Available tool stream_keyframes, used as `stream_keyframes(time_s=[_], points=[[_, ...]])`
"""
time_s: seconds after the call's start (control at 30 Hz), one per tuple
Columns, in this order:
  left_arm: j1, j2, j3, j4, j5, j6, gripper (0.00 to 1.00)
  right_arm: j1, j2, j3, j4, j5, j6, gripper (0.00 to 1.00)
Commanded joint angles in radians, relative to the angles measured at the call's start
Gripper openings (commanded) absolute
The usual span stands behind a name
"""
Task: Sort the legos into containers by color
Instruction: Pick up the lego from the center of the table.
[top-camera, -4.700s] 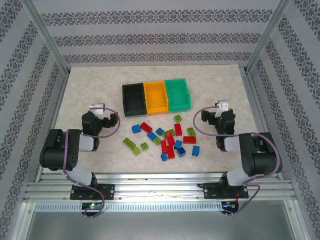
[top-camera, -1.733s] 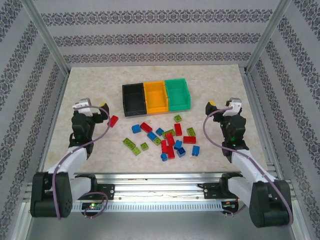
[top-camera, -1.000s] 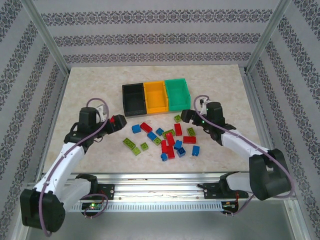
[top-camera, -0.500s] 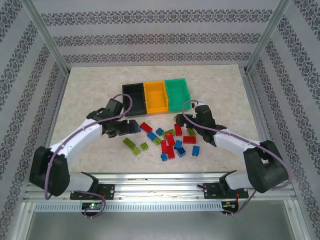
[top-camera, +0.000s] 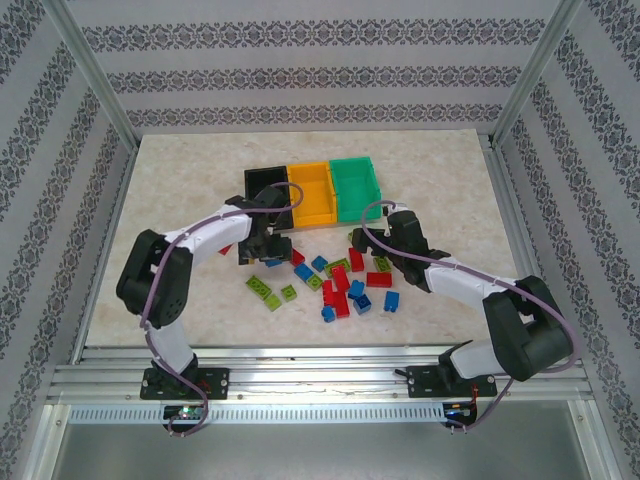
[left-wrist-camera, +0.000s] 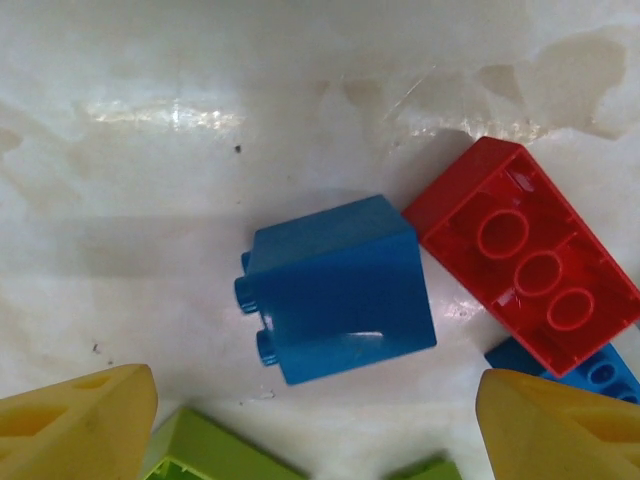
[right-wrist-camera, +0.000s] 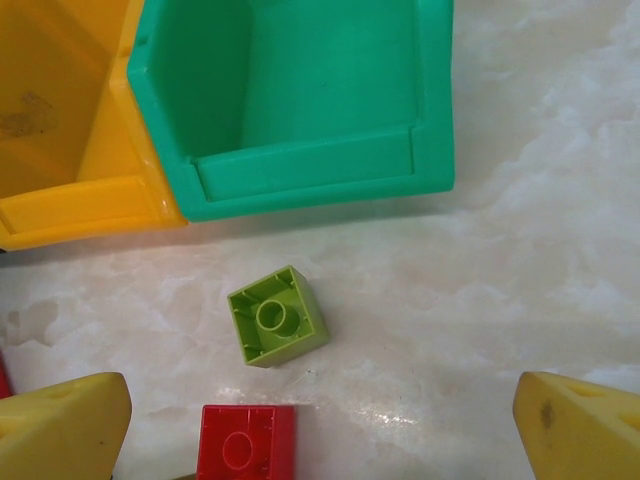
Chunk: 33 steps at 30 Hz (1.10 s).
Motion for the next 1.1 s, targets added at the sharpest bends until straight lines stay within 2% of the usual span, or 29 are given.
stream_keyframes(time_s=[0.0, 0.3, 0.6, 0.67, 0.93, 1.07], points=[[-0.019, 0.033, 0.044, -0.066, -0.036, -0.004, 0.83, 0.013, 0.015, 0.012, 0.013, 0.031, -0.027, 0.98], [-0.02, 0.091, 0.076, -0.089, -0.102, 0.002, 0.76, 0.014, 0.015, 0.015, 0.009, 0.039, -0.033, 0.98], [-0.021, 0.132, 0.064, -0.045, -0.083, 0.022, 0.67, 0.017, 0.04, 0.017, 0.024, 0.037, -0.032, 0.98], [-0.02, 0.143, 0.069, -0.04, -0.078, 0.031, 0.56, 0.018, 0.049, 0.024, 0.016, 0.041, -0.037, 0.98], [-0.02, 0.088, 0.04, -0.009, -0.088, 0.036, 0.37, 0.017, 0.042, 0.028, 0.008, 0.059, -0.044, 0.98], [-0.022, 0.017, 0.034, -0.013, -0.094, 0.032, 0.37, 0.016, 0.029, 0.012, 0.032, 0.069, -0.039, 0.98]])
